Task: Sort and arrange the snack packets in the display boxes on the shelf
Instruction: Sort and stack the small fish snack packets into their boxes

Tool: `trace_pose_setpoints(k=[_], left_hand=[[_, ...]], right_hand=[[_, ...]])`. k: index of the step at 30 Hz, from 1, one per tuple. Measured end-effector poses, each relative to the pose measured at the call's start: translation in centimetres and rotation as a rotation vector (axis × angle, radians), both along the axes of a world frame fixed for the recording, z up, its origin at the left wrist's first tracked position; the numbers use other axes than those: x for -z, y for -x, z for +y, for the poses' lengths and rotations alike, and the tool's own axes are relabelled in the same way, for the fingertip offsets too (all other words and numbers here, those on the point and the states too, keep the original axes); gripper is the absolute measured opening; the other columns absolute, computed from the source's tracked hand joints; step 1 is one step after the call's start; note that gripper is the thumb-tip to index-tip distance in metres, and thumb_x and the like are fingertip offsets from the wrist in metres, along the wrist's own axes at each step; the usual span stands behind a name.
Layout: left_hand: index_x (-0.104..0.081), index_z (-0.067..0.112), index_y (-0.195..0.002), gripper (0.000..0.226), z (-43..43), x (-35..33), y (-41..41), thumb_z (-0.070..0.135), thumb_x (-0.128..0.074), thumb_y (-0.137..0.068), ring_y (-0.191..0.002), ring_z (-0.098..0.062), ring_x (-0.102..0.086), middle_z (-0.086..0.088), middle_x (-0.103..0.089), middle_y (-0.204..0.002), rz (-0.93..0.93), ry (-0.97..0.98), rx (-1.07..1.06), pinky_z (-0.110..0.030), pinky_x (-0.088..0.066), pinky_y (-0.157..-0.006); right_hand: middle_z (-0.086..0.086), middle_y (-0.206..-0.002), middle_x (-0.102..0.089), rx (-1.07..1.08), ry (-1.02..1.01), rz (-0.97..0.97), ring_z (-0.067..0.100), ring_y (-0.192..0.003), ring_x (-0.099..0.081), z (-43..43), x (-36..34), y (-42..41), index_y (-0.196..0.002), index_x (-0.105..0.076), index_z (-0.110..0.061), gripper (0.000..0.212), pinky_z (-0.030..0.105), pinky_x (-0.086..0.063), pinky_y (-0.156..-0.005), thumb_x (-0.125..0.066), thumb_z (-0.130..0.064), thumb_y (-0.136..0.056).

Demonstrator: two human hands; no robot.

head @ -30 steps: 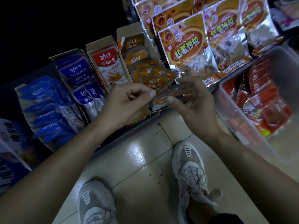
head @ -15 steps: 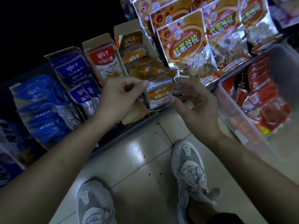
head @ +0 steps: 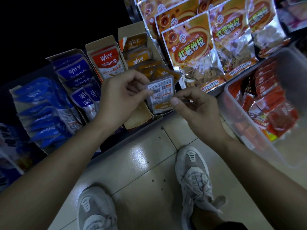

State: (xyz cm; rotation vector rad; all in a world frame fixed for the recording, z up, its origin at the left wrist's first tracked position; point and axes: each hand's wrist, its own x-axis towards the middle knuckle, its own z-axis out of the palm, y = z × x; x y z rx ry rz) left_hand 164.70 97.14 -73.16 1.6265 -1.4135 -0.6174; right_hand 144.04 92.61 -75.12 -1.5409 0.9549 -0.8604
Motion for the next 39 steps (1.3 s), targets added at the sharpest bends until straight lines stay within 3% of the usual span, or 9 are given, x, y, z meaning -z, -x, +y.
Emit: trace_pose_setpoints(k=[6, 10, 14, 18, 22, 28, 33, 37, 39], left_hand=[[-0.069, 0.014, -0.098, 0.002, -0.5, 0.3, -0.8, 0.015, -0.068, -0.096, -0.077, -0.005, -0.069, 0.013, -0.069, -0.088, -0.050, 0.013, -0.041, -0.023, -0.058, -0.069], [-0.065, 0.010, -0.099, 0.013, -0.6, 0.2, -1.1, 0.021, -0.060, -0.102, -0.072, -0.003, -0.070, 0.015, -0.069, -0.083, -0.075, -0.005, -0.081, -0.023, -0.058, -0.063], [-0.065, 0.008, -0.090, 0.030, -0.7, 0.4, -1.7, 0.029, -0.051, -0.106, -0.064, -0.008, -0.062, 0.004, -0.066, -0.073, -0.172, 0.054, -0.154, -0.035, -0.048, -0.053], [-0.073, 0.018, -0.096, 0.018, -0.6, 0.2, -2.0, 0.026, -0.058, -0.103, -0.078, -0.012, -0.068, 0.007, -0.072, -0.085, -0.078, 0.074, -0.159, -0.040, -0.055, -0.067], [-0.074, 0.018, -0.098, 0.012, -0.6, -0.5, -1.9, 0.023, -0.064, -0.099, -0.088, -0.007, -0.070, 0.009, -0.074, -0.092, 0.098, 0.006, -0.057, -0.027, -0.058, -0.079], [-0.075, 0.016, -0.110, 0.023, -1.1, -0.1, -2.4, 0.019, -0.079, -0.087, -0.083, -0.006, -0.064, 0.004, -0.071, -0.094, 0.012, -0.063, 0.024, -0.013, -0.049, -0.072], [-0.075, 0.021, -0.107, 0.018, -1.7, -0.1, -2.3, 0.021, -0.076, -0.089, -0.088, -0.009, -0.064, 0.005, -0.071, -0.098, -0.041, -0.038, 0.074, -0.014, -0.049, -0.073], [-0.078, 0.017, -0.094, 0.005, -2.4, -0.2, -2.3, 0.018, -0.076, -0.090, -0.084, -0.017, -0.067, 0.005, -0.073, -0.088, -0.031, -0.036, 0.095, -0.030, -0.056, -0.073], [-0.077, 0.019, -0.090, 0.003, -2.7, -0.2, -2.3, 0.017, -0.075, -0.091, -0.081, -0.016, -0.068, 0.006, -0.073, -0.086, -0.041, -0.029, 0.089, -0.027, -0.055, -0.070]], right_hand=[[0.006, -0.085, -0.067, 0.013, -0.030, -0.018, 0.009, -0.076, -0.062, 0.4, -0.1, 0.2, -0.093, -0.068, -0.003, 0.018, 0.018, -0.046, -0.068, -0.070, -0.020, -0.088], [0.005, -0.092, -0.071, 0.037, 0.005, -0.006, 0.015, -0.086, -0.068, -0.1, 0.2, 0.0, -0.101, -0.069, -0.003, 0.012, 0.026, -0.053, -0.075, -0.067, -0.013, -0.093], [0.006, -0.096, -0.072, 0.079, 0.012, -0.003, 0.018, -0.091, -0.070, -0.8, 0.4, -0.5, -0.104, -0.067, -0.002, 0.012, 0.027, -0.055, -0.078, -0.067, -0.007, -0.093], [-0.001, -0.092, -0.071, 0.085, 0.019, 0.034, 0.012, -0.086, -0.068, -1.2, 0.5, -1.1, -0.100, -0.068, -0.011, 0.010, 0.020, -0.052, -0.074, -0.069, -0.007, -0.091], [0.007, -0.093, -0.069, 0.113, 0.022, 0.084, 0.010, -0.082, -0.064, -1.5, 0.6, -1.7, -0.102, -0.068, -0.013, 0.017, 0.015, -0.050, -0.069, -0.073, -0.006, -0.087], [0.010, -0.087, -0.067, 0.118, 0.019, 0.136, 0.007, -0.072, -0.060, -1.7, 0.5, -2.4, -0.095, -0.068, -0.010, 0.013, 0.012, -0.049, -0.064, -0.074, -0.004, -0.086], [0.009, -0.081, -0.068, 0.077, 0.034, 0.167, 0.022, -0.075, -0.065, -1.3, 0.6, -1.6, -0.084, -0.065, -0.007, 0.011, 0.030, -0.055, -0.064, -0.075, -0.008, -0.086], [0.010, -0.086, -0.070, 0.081, 0.036, 0.148, 0.021, -0.074, -0.065, -0.6, 0.5, -1.1, -0.080, -0.063, -0.011, 0.014, 0.018, -0.050, -0.063, -0.075, -0.006, -0.085], [0.005, -0.084, -0.069, 0.076, 0.055, 0.152, 0.014, -0.070, -0.063, -0.5, 0.5, -1.2, -0.081, -0.063, -0.014, 0.015, 0.018, -0.049, -0.063, -0.075, -0.007, -0.085]])
